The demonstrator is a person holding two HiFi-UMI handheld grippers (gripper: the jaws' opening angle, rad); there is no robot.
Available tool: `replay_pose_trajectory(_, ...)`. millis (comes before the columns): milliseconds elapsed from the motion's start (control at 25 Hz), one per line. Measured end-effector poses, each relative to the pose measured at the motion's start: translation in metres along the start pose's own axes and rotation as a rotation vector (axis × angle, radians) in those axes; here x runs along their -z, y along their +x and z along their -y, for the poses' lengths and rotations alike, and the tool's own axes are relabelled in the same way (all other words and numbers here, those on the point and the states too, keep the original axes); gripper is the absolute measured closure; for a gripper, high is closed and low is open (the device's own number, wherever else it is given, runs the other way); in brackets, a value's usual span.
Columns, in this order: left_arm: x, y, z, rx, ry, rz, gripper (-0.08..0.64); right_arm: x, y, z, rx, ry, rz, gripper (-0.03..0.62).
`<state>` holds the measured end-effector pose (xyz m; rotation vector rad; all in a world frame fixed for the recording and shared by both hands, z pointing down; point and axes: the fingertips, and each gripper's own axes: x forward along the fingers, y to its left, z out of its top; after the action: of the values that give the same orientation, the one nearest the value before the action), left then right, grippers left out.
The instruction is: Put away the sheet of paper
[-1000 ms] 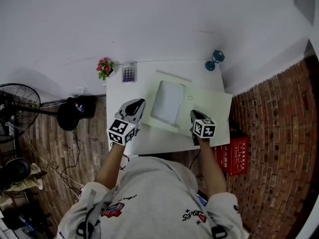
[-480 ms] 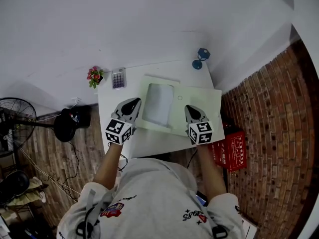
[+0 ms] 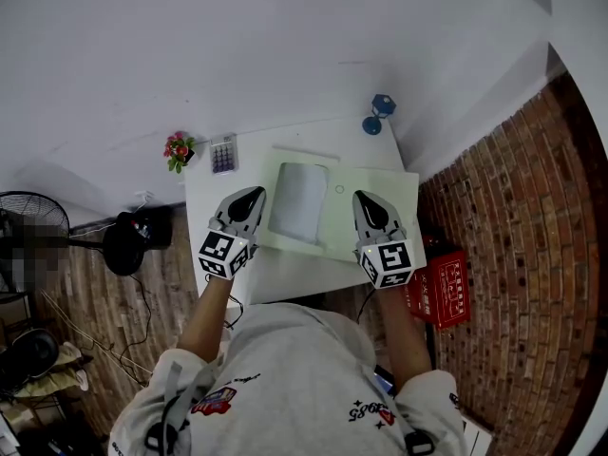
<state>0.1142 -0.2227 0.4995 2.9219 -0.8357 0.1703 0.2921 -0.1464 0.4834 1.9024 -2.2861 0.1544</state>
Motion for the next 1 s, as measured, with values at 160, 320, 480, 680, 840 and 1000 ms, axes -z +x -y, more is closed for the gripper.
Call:
replay_pose_trajectory(160, 0.003, -0.002, -0.003, -0.006, -0.017, -0.006, 0.537, -0.028, -0.007, -0.007, 0.008, -0.03, 0.071, 0.586)
replay_pose_trajectory(320, 0.003, -0.005, -0.002, -0.008, -0.015, -0.011, 0.537, -0.049, -0.014, -0.014, 0.014, -0.055, 0.119, 0.588)
replay_pose_trajectory(480, 0.001, -0.006, 0.0, -0.008, -0.007, -0.008, 0.537, -0.056, -0.017, -0.017, 0.019, -0.046, 0.149, 0.588)
replay_pose_trajectory(680, -0.001, -0.01, -0.003, -0.015, -0.006, -0.003, 0.537, -0.052, -0.014, -0.021, 0.015, -0.034, 0.145, 0.588)
replay_pose_trajectory(840, -0.001, -0.014, -0.005, -0.021, -0.008, -0.003, 0.537, -0.05, -0.012, -0.022, 0.012, -0.024, 0.141, 0.589)
replay_pose_trajectory(1000, 0.001, -0.015, -0.007, -0.025, -0.01, -0.006, 0.537, -0.043, -0.009, -0.021, 0.015, -0.008, 0.122, 0.594)
